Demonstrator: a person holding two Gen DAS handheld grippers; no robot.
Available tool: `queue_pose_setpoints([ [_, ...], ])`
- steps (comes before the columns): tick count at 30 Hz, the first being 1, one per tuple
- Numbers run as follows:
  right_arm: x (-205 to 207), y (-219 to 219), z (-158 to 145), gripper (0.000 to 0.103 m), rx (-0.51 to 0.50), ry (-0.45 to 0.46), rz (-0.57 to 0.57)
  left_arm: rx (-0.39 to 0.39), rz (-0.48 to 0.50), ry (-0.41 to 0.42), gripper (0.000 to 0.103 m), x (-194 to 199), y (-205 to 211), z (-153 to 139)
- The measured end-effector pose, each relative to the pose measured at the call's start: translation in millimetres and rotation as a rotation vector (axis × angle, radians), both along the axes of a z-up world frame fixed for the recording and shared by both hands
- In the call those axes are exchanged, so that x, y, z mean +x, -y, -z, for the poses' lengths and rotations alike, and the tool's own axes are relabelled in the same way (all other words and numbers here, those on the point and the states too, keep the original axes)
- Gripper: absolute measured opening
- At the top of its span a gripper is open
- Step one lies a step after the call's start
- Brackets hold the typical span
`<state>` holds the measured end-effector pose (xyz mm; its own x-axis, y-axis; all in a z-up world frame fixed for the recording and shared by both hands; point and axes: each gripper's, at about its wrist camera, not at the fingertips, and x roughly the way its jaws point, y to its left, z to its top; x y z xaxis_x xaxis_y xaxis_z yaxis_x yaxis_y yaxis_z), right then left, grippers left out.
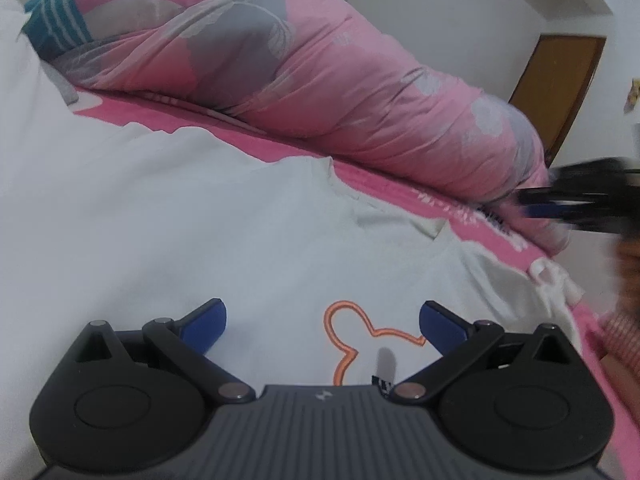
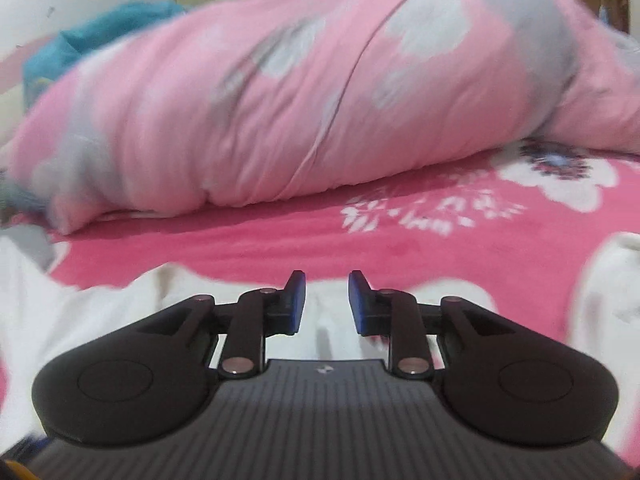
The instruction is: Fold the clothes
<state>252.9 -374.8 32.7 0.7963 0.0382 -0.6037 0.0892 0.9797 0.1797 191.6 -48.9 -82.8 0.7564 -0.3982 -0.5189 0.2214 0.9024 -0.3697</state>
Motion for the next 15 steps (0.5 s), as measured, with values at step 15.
queue_pose_setpoints([
  [15, -286.7, 50.2, -32.7, 0.041, 0.109, 0.082, 0.163, 0.208, -0.019, 0.061, 0.103, -60.8, 0.2, -67.9],
])
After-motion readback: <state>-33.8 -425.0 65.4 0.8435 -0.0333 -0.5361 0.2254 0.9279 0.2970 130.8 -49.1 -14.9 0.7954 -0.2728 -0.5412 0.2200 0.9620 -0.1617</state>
